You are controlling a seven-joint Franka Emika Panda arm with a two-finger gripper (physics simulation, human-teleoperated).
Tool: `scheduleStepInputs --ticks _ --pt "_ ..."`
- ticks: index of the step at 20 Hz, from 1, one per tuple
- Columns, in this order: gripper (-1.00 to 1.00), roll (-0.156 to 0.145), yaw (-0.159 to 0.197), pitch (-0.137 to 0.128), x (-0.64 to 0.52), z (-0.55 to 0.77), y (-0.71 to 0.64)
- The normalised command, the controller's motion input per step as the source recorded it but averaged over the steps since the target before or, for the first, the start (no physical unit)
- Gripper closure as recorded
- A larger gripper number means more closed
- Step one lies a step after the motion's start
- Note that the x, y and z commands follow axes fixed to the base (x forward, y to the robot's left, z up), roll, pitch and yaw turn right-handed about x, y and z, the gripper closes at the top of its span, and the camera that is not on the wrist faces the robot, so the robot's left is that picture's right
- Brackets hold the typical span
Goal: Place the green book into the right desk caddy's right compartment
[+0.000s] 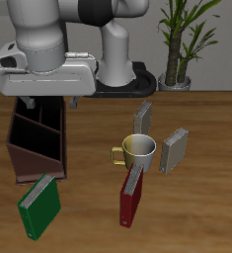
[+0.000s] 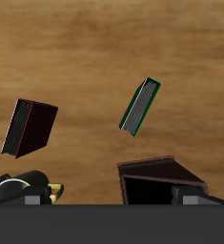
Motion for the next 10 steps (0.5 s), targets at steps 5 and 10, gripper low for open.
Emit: scheduleStepInputs --ticks 5,10 --pt "-1.00 -0.030 -0.015 -0.041 0.15 0.01 -0.25" --pt "-1.00 -0.033 -0.030 -0.025 0.16 -0.05 -0.21"
